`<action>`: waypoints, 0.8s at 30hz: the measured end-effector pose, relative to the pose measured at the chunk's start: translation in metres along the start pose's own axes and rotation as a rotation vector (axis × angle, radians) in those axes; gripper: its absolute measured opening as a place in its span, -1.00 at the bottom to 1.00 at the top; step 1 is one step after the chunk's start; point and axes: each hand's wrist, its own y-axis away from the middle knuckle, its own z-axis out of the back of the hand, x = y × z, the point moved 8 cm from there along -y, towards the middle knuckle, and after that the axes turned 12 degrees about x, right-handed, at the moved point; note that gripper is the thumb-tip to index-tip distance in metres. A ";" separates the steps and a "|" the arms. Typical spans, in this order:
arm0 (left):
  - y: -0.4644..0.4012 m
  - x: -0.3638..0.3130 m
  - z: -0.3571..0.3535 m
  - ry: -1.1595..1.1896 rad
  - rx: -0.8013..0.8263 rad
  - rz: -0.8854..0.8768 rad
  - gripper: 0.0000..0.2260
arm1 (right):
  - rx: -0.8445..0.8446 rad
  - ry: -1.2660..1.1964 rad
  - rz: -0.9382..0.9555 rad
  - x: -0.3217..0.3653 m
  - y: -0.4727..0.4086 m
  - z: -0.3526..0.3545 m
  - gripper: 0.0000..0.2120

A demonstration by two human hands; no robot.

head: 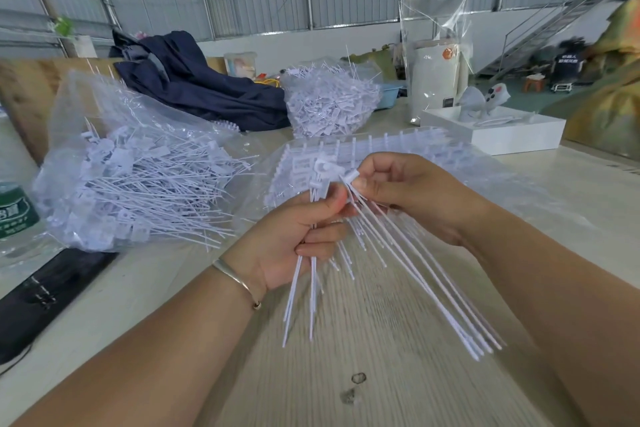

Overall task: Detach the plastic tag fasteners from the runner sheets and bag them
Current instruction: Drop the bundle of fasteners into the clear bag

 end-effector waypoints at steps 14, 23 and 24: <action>0.006 0.005 0.032 -0.250 -0.358 0.110 -0.75 | -0.302 0.642 -0.134 0.001 0.005 0.025 -0.93; 0.004 -0.002 0.029 -0.268 -0.300 0.088 -0.80 | -0.185 0.245 -0.104 -0.001 0.006 0.022 -0.93; 0.004 -0.003 0.028 -0.277 -0.295 0.088 -0.80 | -0.177 0.229 -0.119 -0.001 0.007 0.022 -0.91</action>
